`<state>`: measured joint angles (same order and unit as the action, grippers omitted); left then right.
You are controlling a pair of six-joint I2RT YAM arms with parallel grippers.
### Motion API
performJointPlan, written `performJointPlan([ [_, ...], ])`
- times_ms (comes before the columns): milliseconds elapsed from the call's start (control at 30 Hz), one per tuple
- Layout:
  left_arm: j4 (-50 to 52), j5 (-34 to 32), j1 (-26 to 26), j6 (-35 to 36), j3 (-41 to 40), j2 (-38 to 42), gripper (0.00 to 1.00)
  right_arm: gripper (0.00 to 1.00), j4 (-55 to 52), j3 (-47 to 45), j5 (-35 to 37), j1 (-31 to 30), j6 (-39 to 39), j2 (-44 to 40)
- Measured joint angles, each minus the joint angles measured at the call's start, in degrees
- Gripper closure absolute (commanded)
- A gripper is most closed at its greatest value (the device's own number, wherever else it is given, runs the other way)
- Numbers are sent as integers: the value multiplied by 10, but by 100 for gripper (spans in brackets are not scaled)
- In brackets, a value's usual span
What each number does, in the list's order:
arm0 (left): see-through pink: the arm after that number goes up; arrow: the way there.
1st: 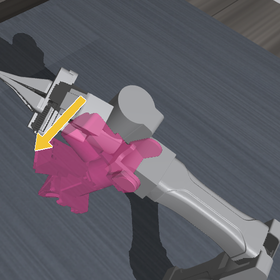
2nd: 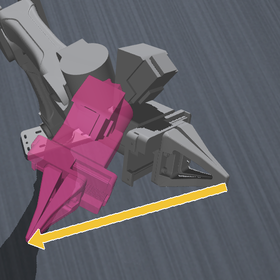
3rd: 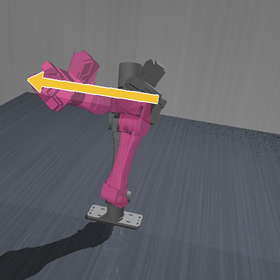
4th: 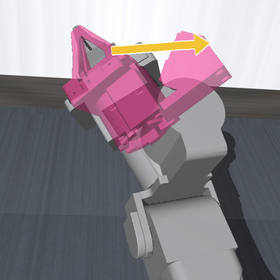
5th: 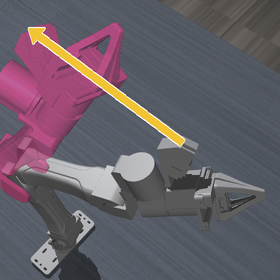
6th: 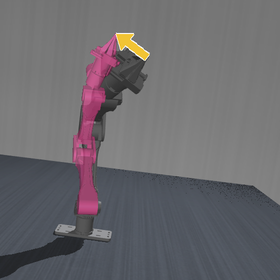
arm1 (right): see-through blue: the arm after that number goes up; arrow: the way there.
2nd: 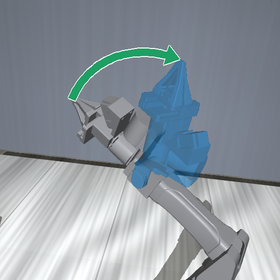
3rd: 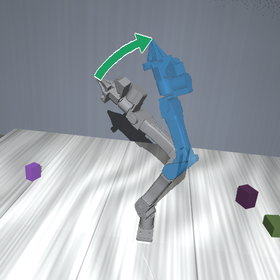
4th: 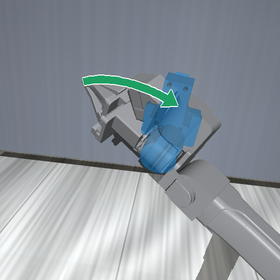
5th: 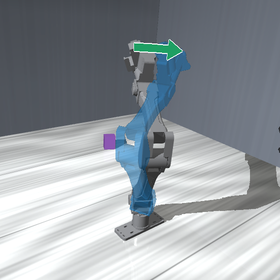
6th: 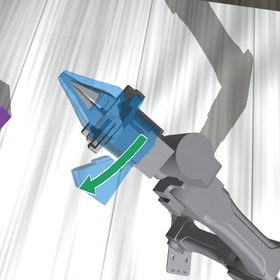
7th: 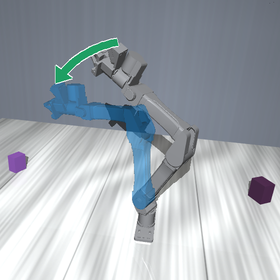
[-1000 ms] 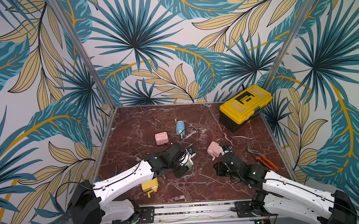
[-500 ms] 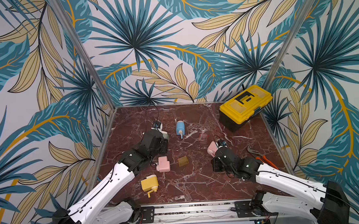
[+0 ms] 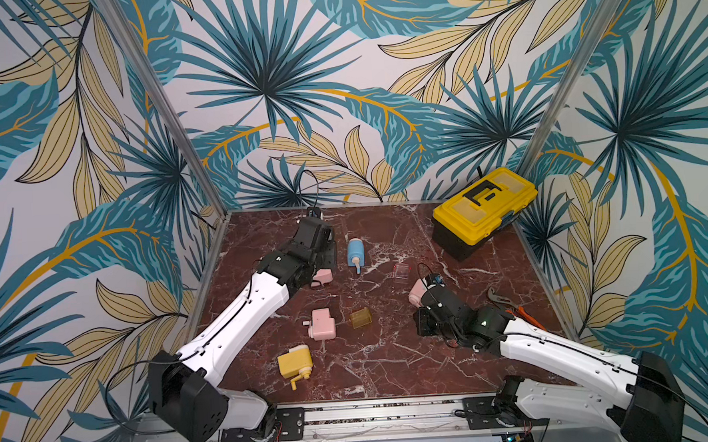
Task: Put the tray back into the pencil sharpener
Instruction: Place the pencil sharpener at the center of the board.
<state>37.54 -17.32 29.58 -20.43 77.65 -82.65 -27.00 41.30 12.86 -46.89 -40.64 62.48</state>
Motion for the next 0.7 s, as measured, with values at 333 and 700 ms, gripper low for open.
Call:
performJointPlan([
  [333,11,24,-38,-30,144,-179,100,76,-10,3,0,0,0,0],
  [700,39,71,-54,-53,218,-322,100,76,-20,4,0,1,0,0],
])
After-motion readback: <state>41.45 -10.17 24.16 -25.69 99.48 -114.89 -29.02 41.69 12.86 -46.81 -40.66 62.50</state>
